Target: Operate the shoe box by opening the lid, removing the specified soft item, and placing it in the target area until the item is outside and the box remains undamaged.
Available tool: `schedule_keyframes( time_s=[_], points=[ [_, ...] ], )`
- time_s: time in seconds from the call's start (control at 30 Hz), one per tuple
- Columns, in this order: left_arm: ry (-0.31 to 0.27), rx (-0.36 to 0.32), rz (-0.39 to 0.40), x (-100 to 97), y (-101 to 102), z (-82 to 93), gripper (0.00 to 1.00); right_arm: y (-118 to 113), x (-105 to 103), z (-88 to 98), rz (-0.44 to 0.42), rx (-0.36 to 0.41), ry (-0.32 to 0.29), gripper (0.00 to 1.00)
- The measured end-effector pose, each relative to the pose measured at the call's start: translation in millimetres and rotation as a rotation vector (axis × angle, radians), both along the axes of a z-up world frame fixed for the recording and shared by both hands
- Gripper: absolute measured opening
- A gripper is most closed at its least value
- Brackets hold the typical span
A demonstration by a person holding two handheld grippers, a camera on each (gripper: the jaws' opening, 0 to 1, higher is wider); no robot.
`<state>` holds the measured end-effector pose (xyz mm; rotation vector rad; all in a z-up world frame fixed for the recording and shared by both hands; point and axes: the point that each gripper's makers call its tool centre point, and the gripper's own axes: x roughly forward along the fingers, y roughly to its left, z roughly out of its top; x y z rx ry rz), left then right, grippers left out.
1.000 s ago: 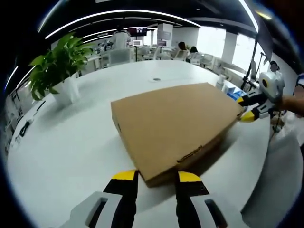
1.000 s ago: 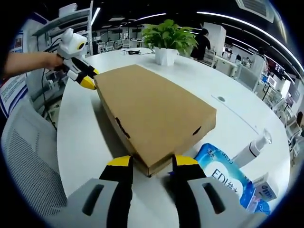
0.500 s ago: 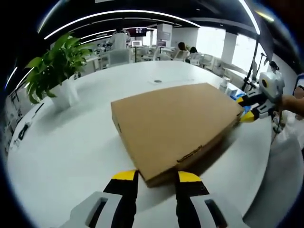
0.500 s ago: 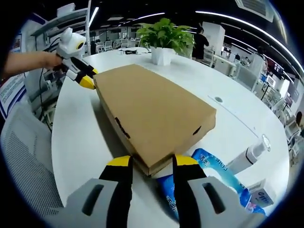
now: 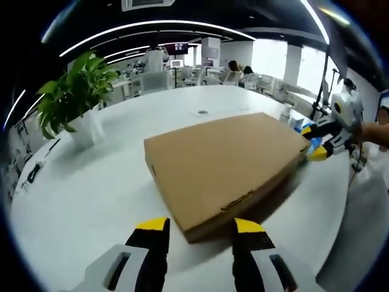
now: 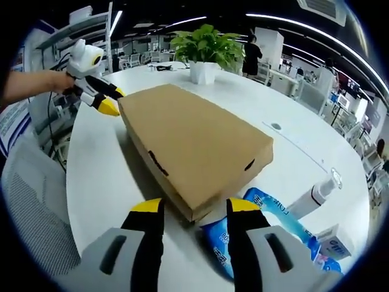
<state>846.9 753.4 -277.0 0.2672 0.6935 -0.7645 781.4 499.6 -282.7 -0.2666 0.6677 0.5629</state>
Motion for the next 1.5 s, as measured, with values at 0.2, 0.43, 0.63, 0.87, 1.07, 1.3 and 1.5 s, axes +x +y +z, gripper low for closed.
schedule_keyframes(
  time_s=[0.2, 0.43, 0.63, 0.87, 1.07, 1.3, 1.5],
  points=[
    [-0.022, -0.023, 0.008, -13.3, -0.7, 8.5, 0.48, -13.1, -11.7, 7.2, -0.028, 0.006, -0.023, 0.42],
    [-0.047, -0.049, 0.022, -35.3, -3.2, 23.6, 0.54, -41.7, -28.6, 18.4, -0.119, 0.024, -0.063, 0.50],
    [-0.092, -0.088, 0.050, -50.0, -1.5, 37.5, 0.60, -71.0, -46.7, 31.4, -0.210, 0.042, -0.102, 0.56],
    [-0.134, -0.118, 0.078, -67.5, -6.8, 50.6, 0.68, -97.8, -71.5, 49.3, -0.298, 0.056, -0.135, 0.64],
    [-0.162, -0.127, 0.074, -88.2, -15.8, 59.0, 0.76, -117.4, -101.0, 53.2, -0.358, 0.060, -0.143, 0.74],
    [-0.176, -0.163, 0.080, -106.2, -18.3, 72.6, 0.85, -130.6, -129.8, 56.0, -0.404, 0.056, -0.147, 0.85],
    [-0.201, -0.185, 0.057, -128.0, -26.9, 85.9, 0.93, -134.0, -144.4, 61.3, -0.436, 0.072, -0.169, 0.95]
  ],
)
